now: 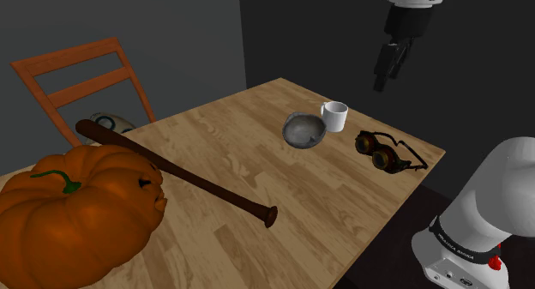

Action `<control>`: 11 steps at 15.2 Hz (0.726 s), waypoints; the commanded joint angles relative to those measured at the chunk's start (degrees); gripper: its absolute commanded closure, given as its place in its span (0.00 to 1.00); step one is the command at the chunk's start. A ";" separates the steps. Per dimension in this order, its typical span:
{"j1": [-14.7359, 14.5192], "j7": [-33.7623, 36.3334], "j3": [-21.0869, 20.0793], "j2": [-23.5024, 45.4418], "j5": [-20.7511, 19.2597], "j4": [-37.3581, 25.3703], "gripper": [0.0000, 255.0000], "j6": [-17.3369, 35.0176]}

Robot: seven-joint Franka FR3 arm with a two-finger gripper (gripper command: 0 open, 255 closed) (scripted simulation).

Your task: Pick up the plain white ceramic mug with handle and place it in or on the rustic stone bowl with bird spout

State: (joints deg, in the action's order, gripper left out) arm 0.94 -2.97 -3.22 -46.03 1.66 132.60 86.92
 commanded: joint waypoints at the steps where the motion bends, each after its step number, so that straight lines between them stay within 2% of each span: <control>1: 0.00 0.00 0.00 0.00 0.00 0.00 0.00 0.00; 11: 2.54 -5.76 5.25 14.06 -3.73 3.02 0.00 15.98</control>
State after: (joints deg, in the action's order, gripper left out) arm 3.18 -8.05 1.43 -33.23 -1.69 135.12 101.18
